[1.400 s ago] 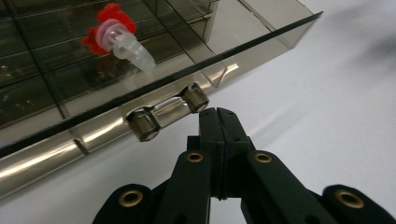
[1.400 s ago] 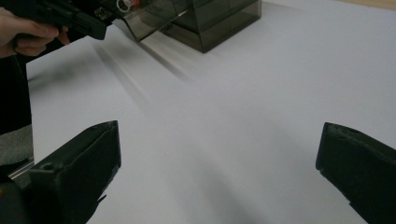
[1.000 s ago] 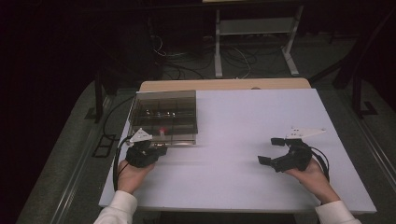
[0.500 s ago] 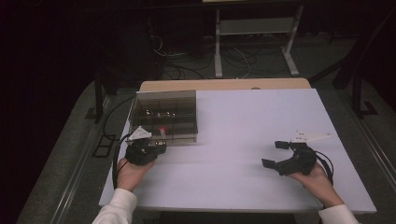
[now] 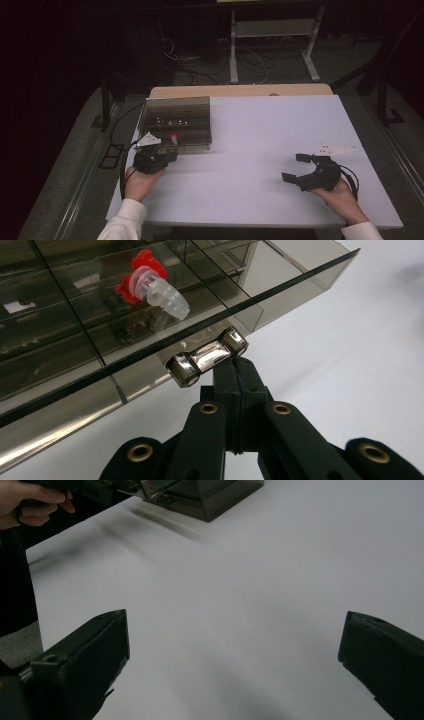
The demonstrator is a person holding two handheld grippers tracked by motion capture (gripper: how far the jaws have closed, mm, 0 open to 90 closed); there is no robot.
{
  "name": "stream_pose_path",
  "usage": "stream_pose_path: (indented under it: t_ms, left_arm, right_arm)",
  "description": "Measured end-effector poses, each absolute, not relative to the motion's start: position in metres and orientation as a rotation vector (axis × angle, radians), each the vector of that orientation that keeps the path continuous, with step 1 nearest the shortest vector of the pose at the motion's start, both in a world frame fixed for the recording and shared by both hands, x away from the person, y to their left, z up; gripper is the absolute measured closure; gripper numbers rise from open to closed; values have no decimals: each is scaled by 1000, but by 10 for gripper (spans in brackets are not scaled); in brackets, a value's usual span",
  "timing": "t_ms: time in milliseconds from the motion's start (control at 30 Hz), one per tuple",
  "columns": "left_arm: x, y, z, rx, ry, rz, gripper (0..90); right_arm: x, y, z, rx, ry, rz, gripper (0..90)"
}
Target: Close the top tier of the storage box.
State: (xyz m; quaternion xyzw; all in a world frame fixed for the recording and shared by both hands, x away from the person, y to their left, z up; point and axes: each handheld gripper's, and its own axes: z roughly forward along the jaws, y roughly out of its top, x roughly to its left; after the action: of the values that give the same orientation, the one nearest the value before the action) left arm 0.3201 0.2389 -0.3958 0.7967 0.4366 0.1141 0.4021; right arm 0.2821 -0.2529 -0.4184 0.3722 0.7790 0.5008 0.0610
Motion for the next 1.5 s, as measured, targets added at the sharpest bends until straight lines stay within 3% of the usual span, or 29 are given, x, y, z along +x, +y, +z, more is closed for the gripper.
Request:
stream_pose_path:
  t_ms: [1500]
  left_arm:
    - [341,237,-396,2002,1149,280,891]
  right_arm:
    - [267,-271,-423,1160,2307,1526,4]
